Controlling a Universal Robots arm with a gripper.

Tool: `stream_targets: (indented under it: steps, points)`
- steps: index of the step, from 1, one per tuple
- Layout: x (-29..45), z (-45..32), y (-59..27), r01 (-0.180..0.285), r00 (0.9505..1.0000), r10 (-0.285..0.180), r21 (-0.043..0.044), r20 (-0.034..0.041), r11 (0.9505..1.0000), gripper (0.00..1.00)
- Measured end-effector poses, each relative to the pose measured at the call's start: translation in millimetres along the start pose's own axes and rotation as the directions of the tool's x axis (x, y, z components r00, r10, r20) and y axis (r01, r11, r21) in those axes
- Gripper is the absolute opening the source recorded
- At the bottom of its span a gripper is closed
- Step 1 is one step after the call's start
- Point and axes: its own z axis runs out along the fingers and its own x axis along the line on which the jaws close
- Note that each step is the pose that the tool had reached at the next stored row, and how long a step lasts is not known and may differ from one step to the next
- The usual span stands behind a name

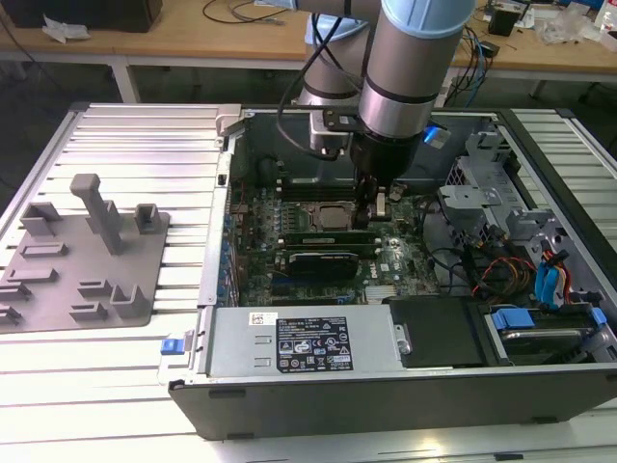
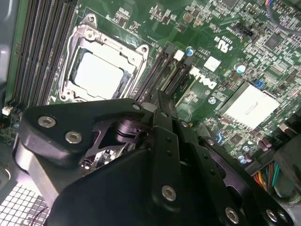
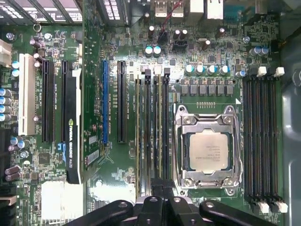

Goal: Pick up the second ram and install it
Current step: 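Press down the second ram until it locks into place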

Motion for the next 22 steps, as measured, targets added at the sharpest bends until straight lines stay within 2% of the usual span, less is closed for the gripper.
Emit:
stream_targets:
  steps: [9, 12, 16, 22]
  points:
    - [-0.1, 0.3, -19.6, 0.000, 1.0000, 0.000, 0.0000, -0.0001, 1.0000, 0.08]
    - [-0.1, 0.5, -20.3, 0.000, 1.0000, 0.000, 0.0000, 0.0001, 1.0000, 0.08]
    - [0.1, 7.4, -20.6, 0.000, 1.0000, 0.000, 0.0000, 0.0002, 1.0000, 0.08]
    - [-2.7, 9.2, -19.9, 0.000, 1.0000, 0.000, -0.0002, 0.0006, 1.0000, 0.08]
